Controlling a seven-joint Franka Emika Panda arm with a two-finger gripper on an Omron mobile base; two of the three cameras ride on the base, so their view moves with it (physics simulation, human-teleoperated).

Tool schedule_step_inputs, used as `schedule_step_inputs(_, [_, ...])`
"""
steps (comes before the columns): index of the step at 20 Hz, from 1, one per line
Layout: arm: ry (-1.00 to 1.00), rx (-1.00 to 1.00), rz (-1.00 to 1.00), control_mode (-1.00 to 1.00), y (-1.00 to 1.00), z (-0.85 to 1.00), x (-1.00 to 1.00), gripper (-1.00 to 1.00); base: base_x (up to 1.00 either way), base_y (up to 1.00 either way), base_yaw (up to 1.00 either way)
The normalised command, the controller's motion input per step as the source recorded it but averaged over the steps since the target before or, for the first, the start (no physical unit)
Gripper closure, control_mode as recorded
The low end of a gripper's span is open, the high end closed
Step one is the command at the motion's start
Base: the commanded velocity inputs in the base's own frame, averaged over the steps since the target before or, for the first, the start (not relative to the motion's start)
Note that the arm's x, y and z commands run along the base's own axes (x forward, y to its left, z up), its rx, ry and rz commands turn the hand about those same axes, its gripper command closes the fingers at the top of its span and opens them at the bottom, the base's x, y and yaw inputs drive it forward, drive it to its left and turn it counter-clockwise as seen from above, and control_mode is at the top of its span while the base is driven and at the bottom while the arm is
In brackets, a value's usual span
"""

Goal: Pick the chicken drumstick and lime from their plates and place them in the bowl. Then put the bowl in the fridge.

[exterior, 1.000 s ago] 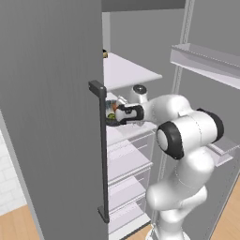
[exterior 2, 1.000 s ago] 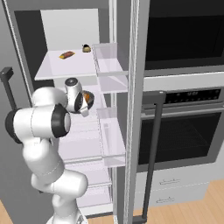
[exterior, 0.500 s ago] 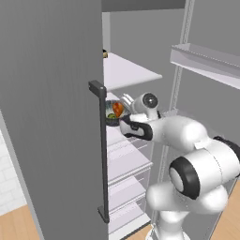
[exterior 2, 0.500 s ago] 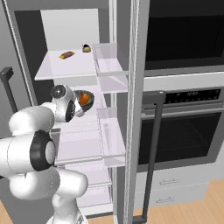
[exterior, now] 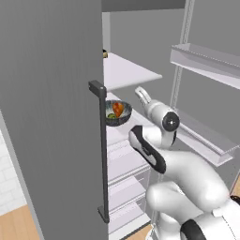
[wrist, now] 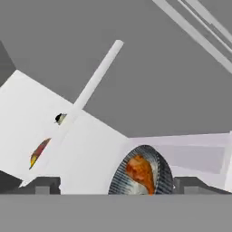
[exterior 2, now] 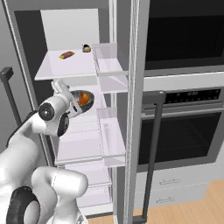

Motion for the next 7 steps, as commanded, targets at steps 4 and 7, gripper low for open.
schedule_step_inputs(4, [-0.21,0.12,-0.17,-1.00,-0.06,1.00,-0.66,-1.00,0.00,0.00,0.00])
schedule_step_inputs(7, [-0.02,0.12,-0.10,-1.00,0.00,1.00,-0.47,-1.00,0.00,0.00,0.00])
